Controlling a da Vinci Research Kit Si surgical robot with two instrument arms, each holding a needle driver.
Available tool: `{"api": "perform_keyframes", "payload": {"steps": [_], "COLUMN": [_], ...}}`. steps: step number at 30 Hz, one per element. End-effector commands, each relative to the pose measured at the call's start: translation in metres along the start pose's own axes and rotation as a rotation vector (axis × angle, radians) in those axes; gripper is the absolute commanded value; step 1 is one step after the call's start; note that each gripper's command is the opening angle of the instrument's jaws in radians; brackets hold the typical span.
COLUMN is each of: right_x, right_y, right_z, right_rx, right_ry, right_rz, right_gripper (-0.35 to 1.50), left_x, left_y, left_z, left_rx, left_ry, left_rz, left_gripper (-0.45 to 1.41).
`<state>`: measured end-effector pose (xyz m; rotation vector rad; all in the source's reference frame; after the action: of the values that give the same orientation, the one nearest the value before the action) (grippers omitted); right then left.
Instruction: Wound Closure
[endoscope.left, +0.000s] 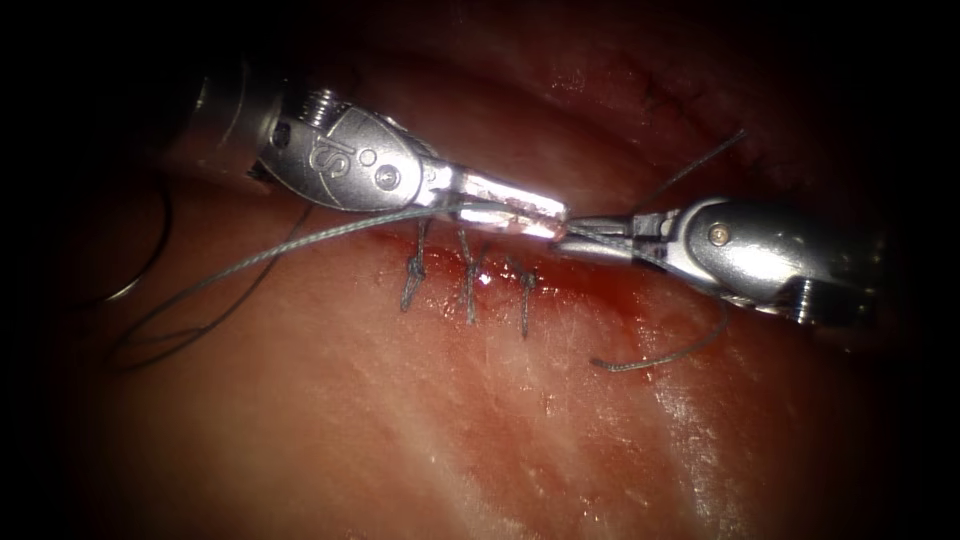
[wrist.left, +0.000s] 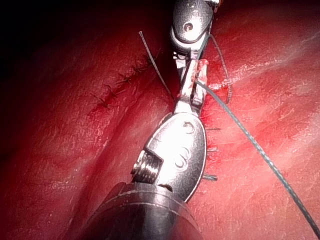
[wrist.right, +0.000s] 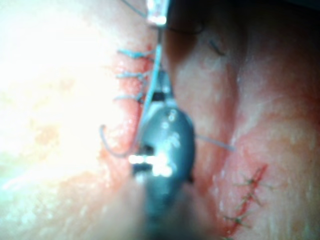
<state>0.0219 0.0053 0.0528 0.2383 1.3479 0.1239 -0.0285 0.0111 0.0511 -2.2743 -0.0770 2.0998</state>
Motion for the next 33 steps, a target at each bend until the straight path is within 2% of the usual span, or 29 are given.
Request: {"api": "perform_keyframes", "payload": {"steps": [1,9,13,20,27,28,32,33], "right_x": [-0.0004,0.0007,0.0003,0.0001,-0.0007,-0.0009,-0.0009,-0.0008], "right_y": [-0.0007,-0.0018,-0.0018,-0.0016,-0.0004,-0.0002,-0.0001,-0.0001], "right_z": [0.001,0.0017,0.0014,0.0006,0.0007,0.0009,0.0013,0.0014], "right_rx": [0.023,0.086,0.068,0.004,-0.136,-0.148,-0.19,-0.2], "right_ry": [0.016,0.114,0.16,0.239,0.296,0.311,0.316,0.331], "right_rz": [0.006,0.002,0.009,0.031,0.095,0.106,0.118,0.136], "right_gripper": [-0.35,-0.35,-0.35,-0.35,-0.35,-0.08,0.39,0.64], "left_x": [-0.001,-0.0052,-0.0078,-0.01,-0.0105,-0.0106,-0.011,-0.0111], "left_y": [0.0,-0.001,-0.0006,0.0007,0.0025,0.003,0.004,0.0044], "left_z": [0.0004,0.0008,0.0008,0.0005,0.0009,0.0009,0.001,0.001], "left_rx": [0.008,0.046,0.051,0.051,0.045,0.039,0.036,0.033], "left_ry": [-0.007,-0.044,-0.057,-0.068,-0.08,-0.084,-0.087,-0.09], "left_rz": [0.002,0.023,0.044,0.073,0.08,0.078,0.08,0.083], "left_gripper": [-0.45,-0.45,-0.45,-0.45,-0.45,-0.45,-0.45,-0.45]}}
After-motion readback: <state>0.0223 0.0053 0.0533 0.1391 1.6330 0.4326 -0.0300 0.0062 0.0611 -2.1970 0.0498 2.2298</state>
